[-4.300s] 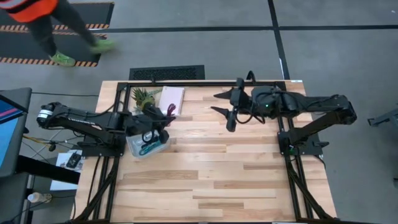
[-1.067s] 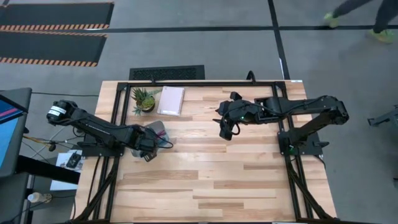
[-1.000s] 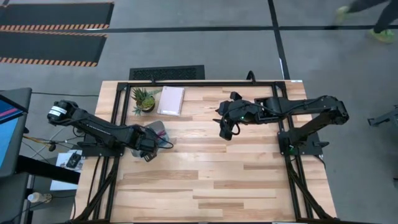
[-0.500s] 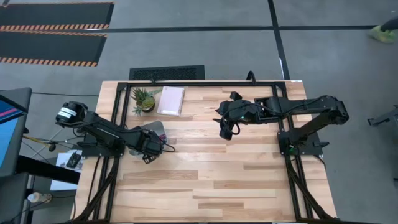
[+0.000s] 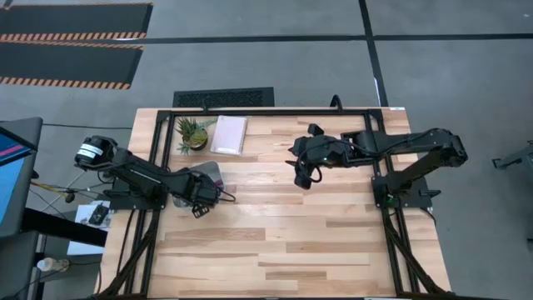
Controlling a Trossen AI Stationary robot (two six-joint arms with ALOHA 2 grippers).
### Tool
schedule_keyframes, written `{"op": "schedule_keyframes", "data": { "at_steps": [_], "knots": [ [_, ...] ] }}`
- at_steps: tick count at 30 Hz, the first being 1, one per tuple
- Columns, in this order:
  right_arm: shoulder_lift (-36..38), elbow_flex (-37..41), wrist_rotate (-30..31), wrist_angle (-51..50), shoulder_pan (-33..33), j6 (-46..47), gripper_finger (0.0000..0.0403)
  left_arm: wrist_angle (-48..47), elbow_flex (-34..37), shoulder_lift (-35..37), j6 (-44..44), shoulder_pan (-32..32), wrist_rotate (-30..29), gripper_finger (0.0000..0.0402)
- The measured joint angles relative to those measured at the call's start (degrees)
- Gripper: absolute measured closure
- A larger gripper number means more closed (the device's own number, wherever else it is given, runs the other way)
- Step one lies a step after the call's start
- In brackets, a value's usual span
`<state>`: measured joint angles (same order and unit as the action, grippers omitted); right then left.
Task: Pick and place USB-C Cables
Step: Put the pink USB cable into the gray bin
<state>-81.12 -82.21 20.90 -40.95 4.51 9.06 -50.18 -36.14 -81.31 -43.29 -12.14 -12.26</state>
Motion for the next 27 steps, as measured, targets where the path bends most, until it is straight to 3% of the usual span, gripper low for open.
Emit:
{"op": "schedule_keyframes", "data": {
  "at_steps": [9,27],
  "knots": [
    [0.0,0.0,0.0,-0.8,0.0,0.0,0.0203,-0.1,-0.1,0.1,0.0,0.8,-0.1,0.0257],
    [0.0,0.0,0.0,0.5,-0.1,-0.1,0.0211,-1.6,-2.4,-0.2,-0.7,2.5,-0.6,0.0258]
  ]
}}
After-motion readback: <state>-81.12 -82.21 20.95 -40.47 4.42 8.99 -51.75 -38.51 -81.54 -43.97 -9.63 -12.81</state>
